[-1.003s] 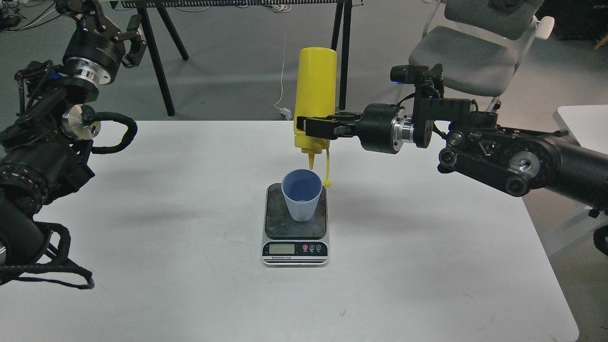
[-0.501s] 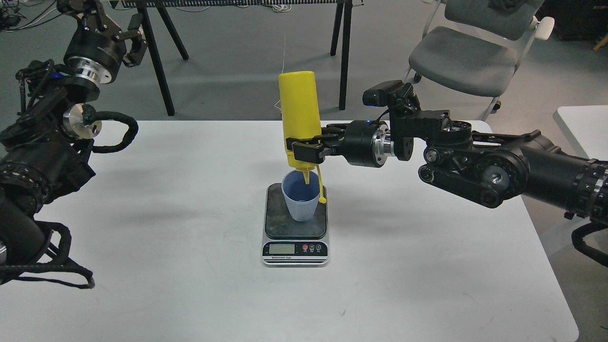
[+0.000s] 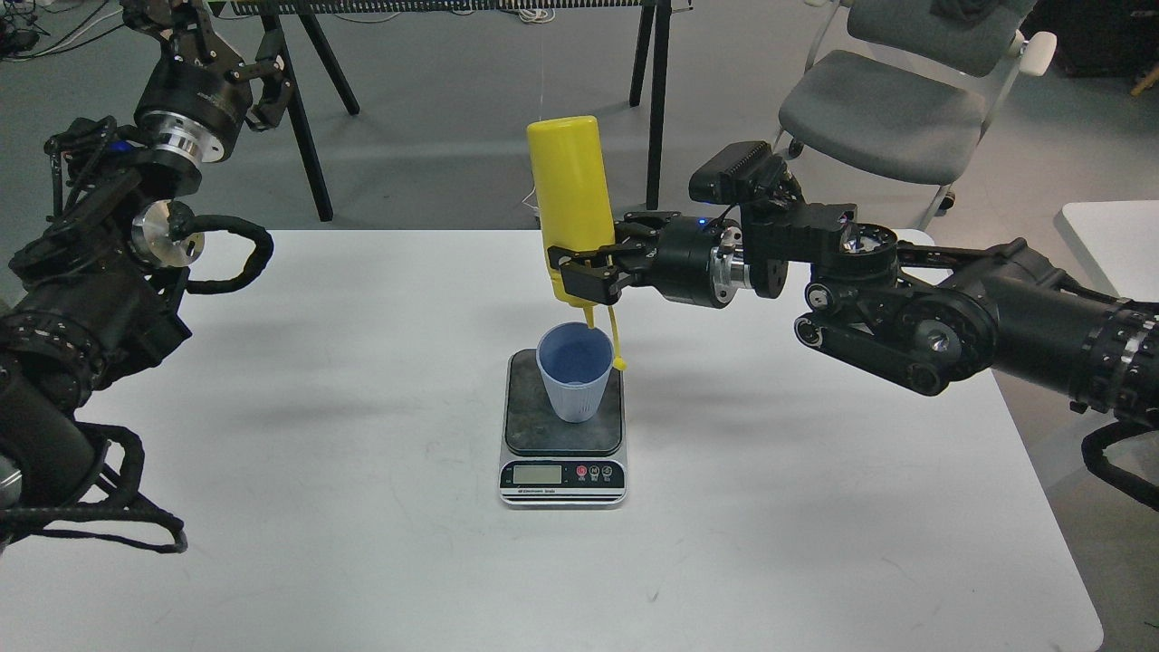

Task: Pour seasoning into cup on scale with both arms
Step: 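Tilt the bottle nozzle-down and squeeze sauce into the blue cup, then carry the yellow bottle with the right gripper back toward its spot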

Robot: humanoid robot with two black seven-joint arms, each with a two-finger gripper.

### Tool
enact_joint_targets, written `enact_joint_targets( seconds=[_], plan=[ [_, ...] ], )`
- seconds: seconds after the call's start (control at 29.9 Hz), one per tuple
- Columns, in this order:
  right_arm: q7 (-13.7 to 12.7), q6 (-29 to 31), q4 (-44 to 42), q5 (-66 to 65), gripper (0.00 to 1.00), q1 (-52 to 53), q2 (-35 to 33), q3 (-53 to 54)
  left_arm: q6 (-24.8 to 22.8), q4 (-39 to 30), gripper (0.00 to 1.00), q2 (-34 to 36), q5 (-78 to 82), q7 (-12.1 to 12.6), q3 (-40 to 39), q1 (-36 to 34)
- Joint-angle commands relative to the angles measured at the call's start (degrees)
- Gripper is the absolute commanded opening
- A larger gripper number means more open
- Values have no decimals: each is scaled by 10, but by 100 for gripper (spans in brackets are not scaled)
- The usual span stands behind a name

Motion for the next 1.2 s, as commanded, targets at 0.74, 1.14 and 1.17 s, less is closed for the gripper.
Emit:
enact_joint_targets(
  seconds=[0.74,1.14,1.17],
  plan=[
    [-15,284,6,907,12,-65,-178,180,0,0,95,1,0,0,1,-1],
    [17,284,186,1089,12,-444,-255,480,0,0,96,0,0,0,3,-1],
    [18,284,201,1107,12,-475,-253,505,0,0,96,0,0,0,3,-2]
  ],
)
